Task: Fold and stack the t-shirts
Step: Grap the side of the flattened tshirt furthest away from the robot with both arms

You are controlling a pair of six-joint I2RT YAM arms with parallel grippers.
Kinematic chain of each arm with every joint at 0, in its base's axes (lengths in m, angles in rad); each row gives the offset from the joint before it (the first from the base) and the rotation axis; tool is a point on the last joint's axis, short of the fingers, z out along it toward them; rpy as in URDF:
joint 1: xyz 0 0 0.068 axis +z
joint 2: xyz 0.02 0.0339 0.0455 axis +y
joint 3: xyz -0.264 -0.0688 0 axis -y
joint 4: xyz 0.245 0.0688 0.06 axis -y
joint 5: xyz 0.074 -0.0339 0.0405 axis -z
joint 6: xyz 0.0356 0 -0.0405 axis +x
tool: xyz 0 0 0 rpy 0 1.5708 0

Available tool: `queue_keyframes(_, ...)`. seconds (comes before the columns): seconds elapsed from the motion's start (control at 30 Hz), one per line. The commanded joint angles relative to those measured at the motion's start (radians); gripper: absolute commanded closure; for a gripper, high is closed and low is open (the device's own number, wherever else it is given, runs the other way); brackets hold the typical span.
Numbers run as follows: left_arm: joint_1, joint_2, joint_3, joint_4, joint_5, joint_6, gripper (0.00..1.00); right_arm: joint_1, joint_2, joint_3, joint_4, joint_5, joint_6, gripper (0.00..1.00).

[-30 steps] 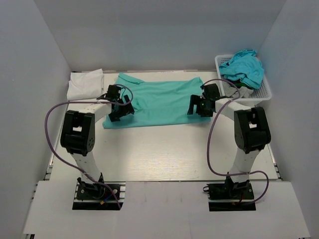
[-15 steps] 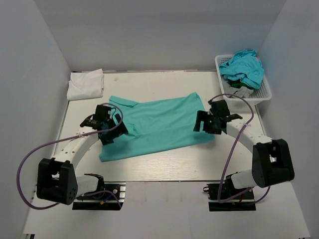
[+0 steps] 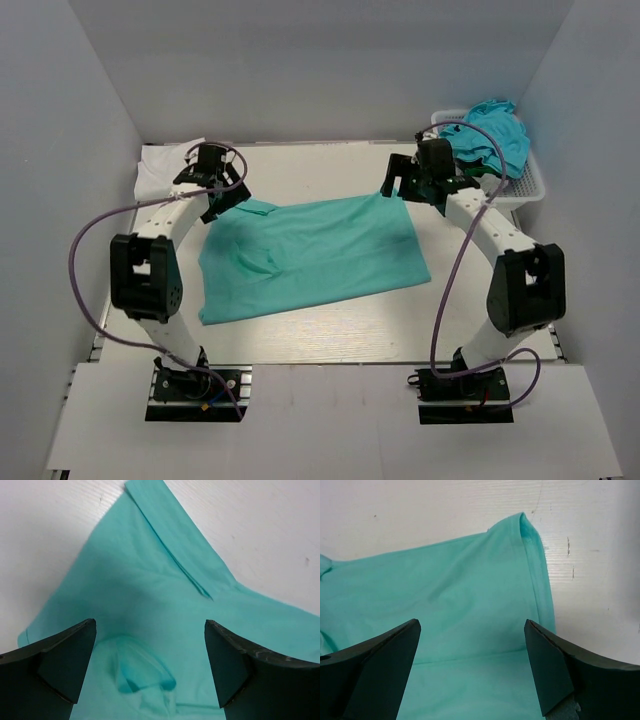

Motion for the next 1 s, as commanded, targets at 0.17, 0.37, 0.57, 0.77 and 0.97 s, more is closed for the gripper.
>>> queue_keyframes(0.17,0.064,0.209,0.251,-0.005,-0.107,0.074,0.0,-0.006,0.233,0.285,-0.092,0.1,-0.06,0.1)
queue_keyframes(0.37,0.064,0.376,0.383,0.013,-0.079,0.132,0.0,-0.006,0.368,0.43,-0.16,0.09,-0.064,0.1)
queue_keyframes(0.57,0.083,0.441,0.404,0.035,-0.091,0.123,0.02,-0.006,0.437,0.469,-0.175,0.079,-0.064,0.1)
queue_keyframes(0.77,0.092,0.494,0.404,0.067,-0.036,0.114,0.27,-0.012,0.467,0.494,-0.207,0.08,-0.065,0.1)
queue_keyframes(0.97,0.112,0.513,0.404,0.106,-0.036,0.114,0.39,-0.013,0.468,0.482,-0.212,0.085,-0.065,0.1)
